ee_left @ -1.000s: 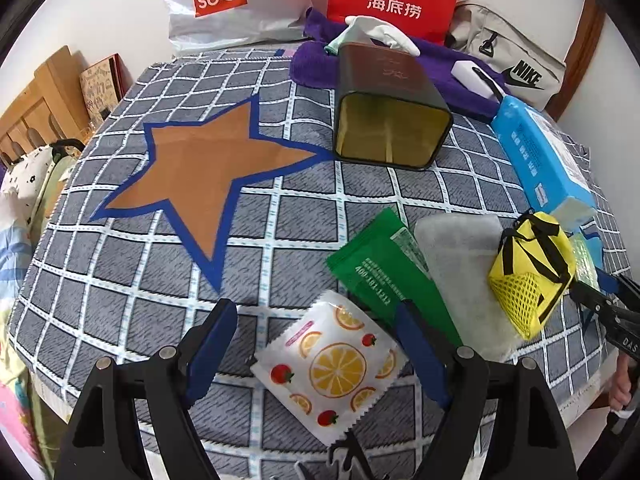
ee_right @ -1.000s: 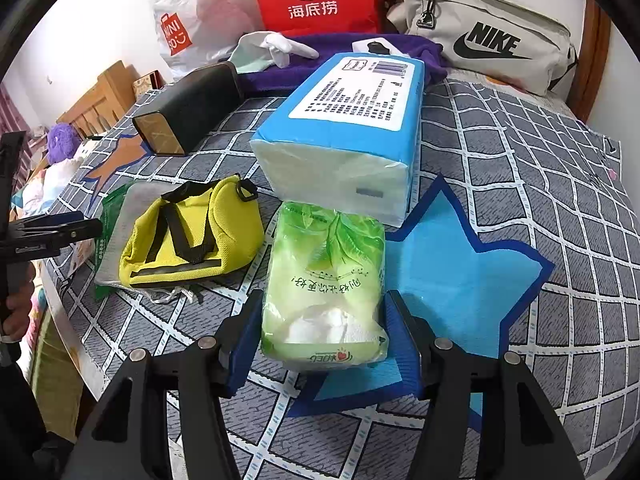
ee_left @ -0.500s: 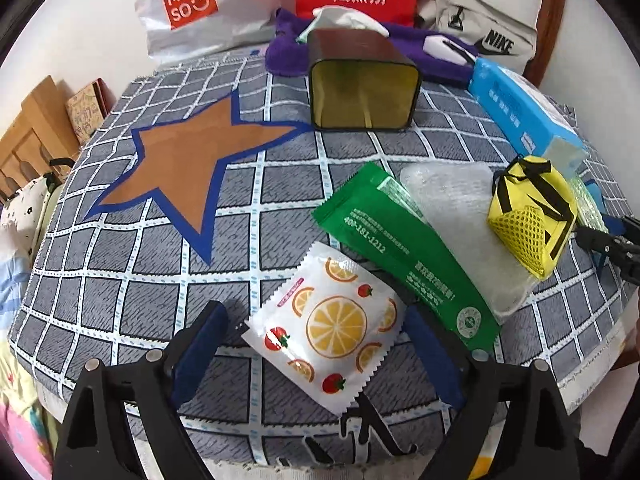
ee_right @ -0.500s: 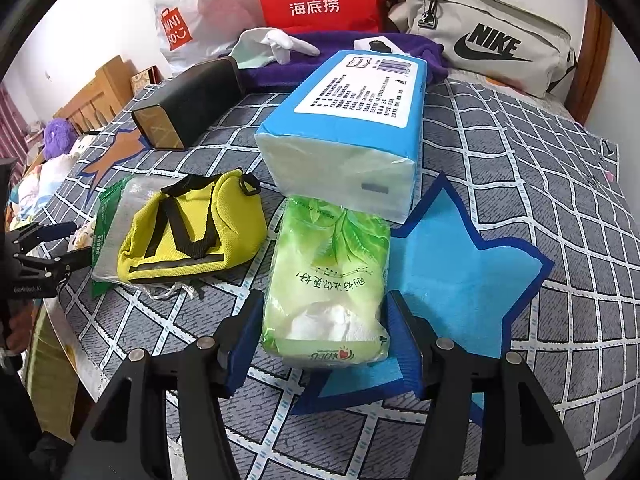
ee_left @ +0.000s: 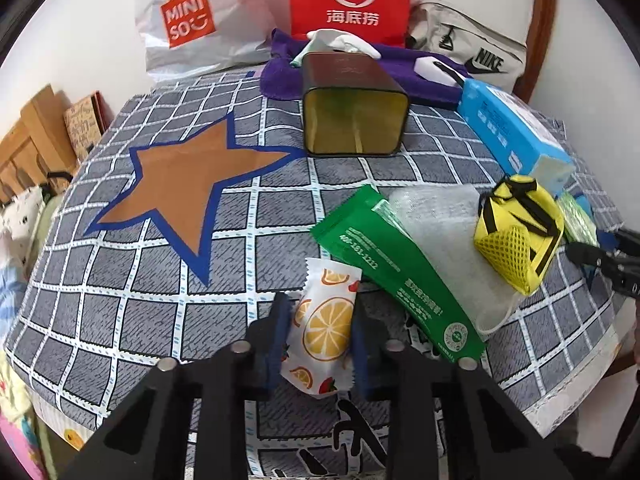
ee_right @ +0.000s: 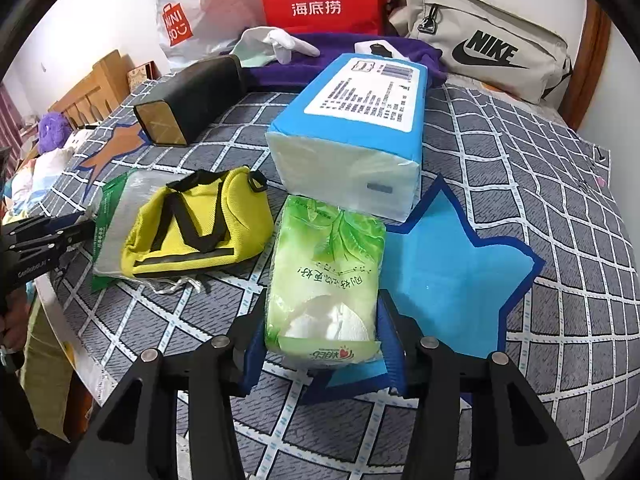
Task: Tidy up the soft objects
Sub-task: 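Carry the tissue pack and wipe packet onto the purple towel and open both grippers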
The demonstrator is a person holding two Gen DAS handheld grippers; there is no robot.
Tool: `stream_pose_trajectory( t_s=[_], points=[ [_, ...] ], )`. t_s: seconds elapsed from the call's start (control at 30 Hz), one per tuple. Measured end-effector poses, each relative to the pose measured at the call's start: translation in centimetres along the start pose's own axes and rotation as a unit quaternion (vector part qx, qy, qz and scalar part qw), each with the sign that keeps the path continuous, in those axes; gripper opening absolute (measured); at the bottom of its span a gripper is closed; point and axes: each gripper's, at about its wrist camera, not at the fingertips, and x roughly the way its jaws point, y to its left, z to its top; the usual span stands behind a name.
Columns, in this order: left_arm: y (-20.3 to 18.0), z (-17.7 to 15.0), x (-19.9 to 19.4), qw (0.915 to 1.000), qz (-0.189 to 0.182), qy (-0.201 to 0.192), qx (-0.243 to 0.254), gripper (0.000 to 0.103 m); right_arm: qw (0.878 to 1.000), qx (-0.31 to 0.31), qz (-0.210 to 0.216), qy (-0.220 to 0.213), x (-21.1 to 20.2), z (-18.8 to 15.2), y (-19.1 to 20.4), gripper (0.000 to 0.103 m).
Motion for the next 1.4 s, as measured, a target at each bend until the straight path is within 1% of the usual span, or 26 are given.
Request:
stream_pose_trajectory(
  t_s=[0.07, 0.1, 0.13, 0.23, 0.53, 0.67, 0.8, 0.93, 1.07, 1.23, 1.4],
  points=[
    [0.4, 0.3, -0.3, 0.9999, -0.001, 0.002, -0.010, 0.020, 1.000, -0.001, 0.008, -0.001, -0.4, 0.1, 0.0, 0.048],
    [0.4, 0.4, -0.4, 0.9999, -0.001, 0.002, -0.012, 0.016, 1.000, -0.002, 0.010, -0.003, -0.6, 0.2, 0.1, 0.048],
    [0.5, 0.7, -0.8, 0.9999, 0.001, -0.001, -0.013, 0.015, 1.000, -0.005, 0.015, -0.003, -0.9, 0.3, 0.2, 0.048],
    [0.4, 1.7, -1.7, 0.9998, 0.001, -0.008, -0.017, 0.014, 1.000, -0.010, 0.028, -0.009, -1.8, 0.8, 0.5, 0.048],
    [-0.2, 5.9, -4.8, 0.9988, 0.004, -0.044, -0.021, 0.013, 0.997, -0.024, 0.047, -0.049, -5.7, 3.8, 1.1, 0.048],
    [-0.6, 8.3, -5.8, 0.9981, 0.002, -0.059, -0.017, 0.013, 0.996, -0.029, 0.039, -0.071, -7.2, 5.5, 0.9, 0.048],
    [-1.0, 10.7, -6.7, 0.9972, -0.001, -0.073, -0.018, 0.013, 0.995, -0.019, 0.034, -0.088, -8.0, 7.7, 0.4, 0.048],
    [-1.1, 12.9, -6.8, 0.9966, 0.000, -0.080, -0.023, 0.013, 0.995, -0.013, 0.028, -0.095, -8.1, 9.9, -0.2, 0.048],
    [-0.9, 14.7, -6.3, 0.9965, 0.000, -0.077, -0.031, 0.013, 0.995, -0.005, 0.025, -0.101, -7.9, 12.1, -1.0, 0.048],
    [-0.9, 17.3, -5.6, 0.9965, 0.005, -0.076, -0.035, 0.013, 0.994, -0.001, 0.020, -0.105, -6.9, 14.8, -2.1, 0.048],
    [-1.7, 19.6, -4.2, 0.9969, 0.000, -0.072, -0.031, 0.013, 0.994, -0.004, 0.024, -0.104, -5.5, 17.4, -2.9, 0.048]
  ],
)
